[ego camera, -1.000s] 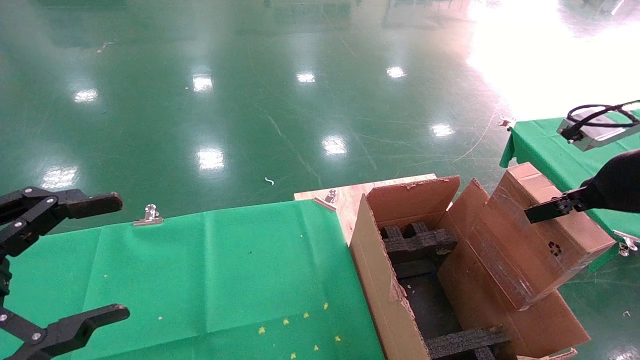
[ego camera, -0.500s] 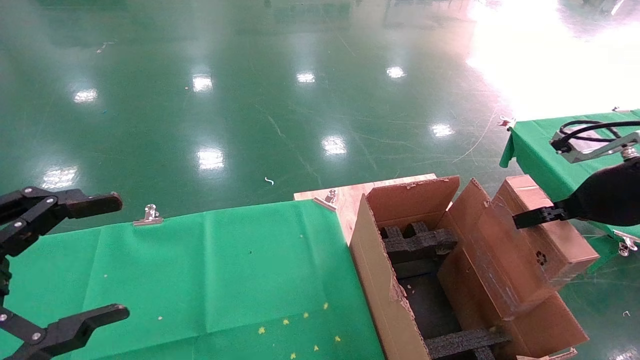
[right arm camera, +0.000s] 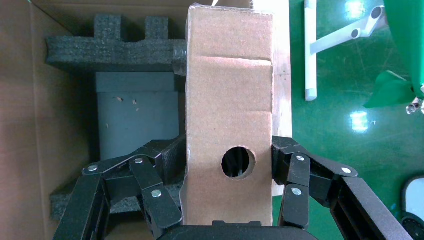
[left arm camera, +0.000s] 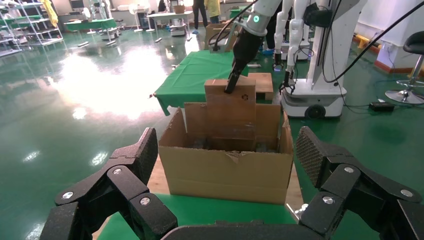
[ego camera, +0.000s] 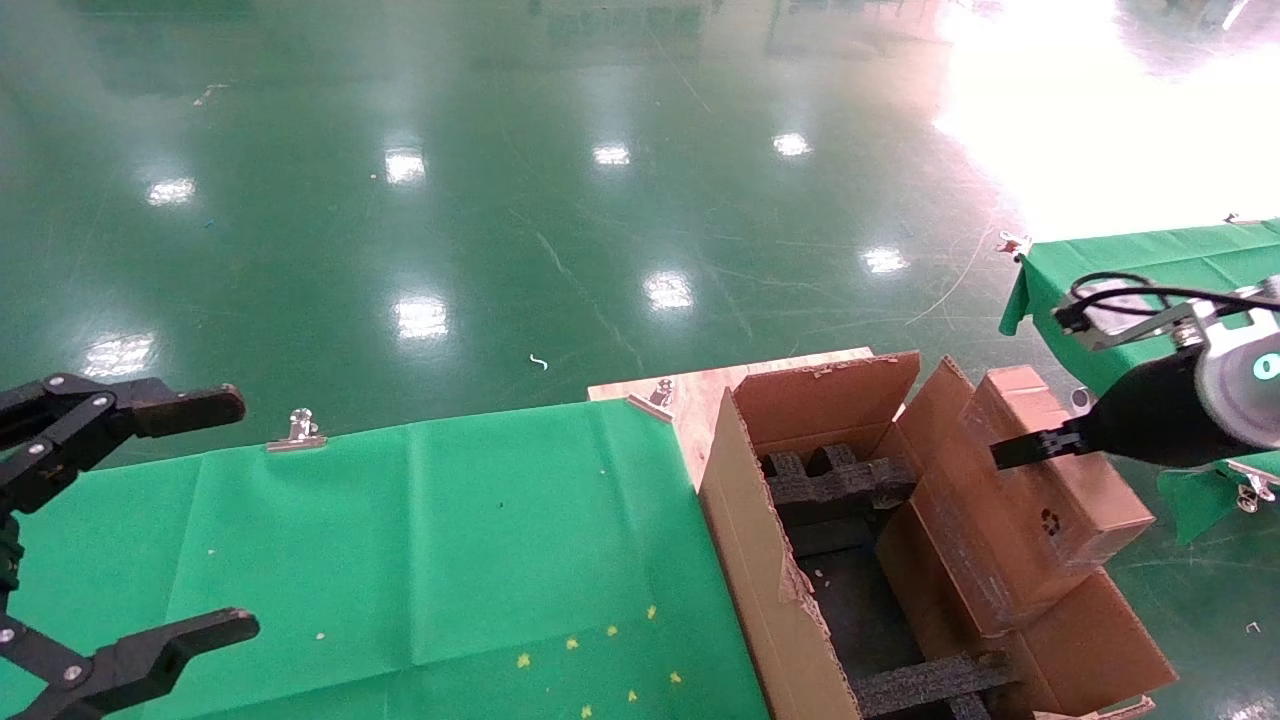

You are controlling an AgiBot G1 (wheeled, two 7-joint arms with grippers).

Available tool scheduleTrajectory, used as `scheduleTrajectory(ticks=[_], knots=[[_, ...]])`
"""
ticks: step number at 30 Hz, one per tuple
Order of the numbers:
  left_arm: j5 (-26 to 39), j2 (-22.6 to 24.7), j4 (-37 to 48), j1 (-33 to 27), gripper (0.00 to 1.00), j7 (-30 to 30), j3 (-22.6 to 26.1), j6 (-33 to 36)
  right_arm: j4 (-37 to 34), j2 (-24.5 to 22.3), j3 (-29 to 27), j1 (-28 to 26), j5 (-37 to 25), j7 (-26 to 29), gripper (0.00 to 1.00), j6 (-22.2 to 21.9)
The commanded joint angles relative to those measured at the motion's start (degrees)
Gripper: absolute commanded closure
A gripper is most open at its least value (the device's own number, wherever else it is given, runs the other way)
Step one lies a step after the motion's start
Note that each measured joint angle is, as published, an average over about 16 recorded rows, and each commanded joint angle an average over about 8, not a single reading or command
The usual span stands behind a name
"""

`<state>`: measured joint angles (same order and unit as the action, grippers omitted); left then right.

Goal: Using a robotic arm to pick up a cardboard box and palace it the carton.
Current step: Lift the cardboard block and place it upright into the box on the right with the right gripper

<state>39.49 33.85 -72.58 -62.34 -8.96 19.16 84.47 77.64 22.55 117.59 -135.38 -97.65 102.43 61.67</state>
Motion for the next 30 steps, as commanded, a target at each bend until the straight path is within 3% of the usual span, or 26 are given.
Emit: scheduleTrajectory(ticks=[1, 30], knots=[[0.0, 0.0, 0.0, 0.0, 0.0, 0.0, 0.0, 0.0, 0.0, 0.4, 0.3, 1.0, -0.5, 0.7, 1.0, -1.2], [0.0, 0.0, 0.0, 0.0, 0.0, 0.0, 0.0, 0.0, -0.8, 5.4, 3.8, 11.6, -7.3, 12.1, 1.0, -9.2]])
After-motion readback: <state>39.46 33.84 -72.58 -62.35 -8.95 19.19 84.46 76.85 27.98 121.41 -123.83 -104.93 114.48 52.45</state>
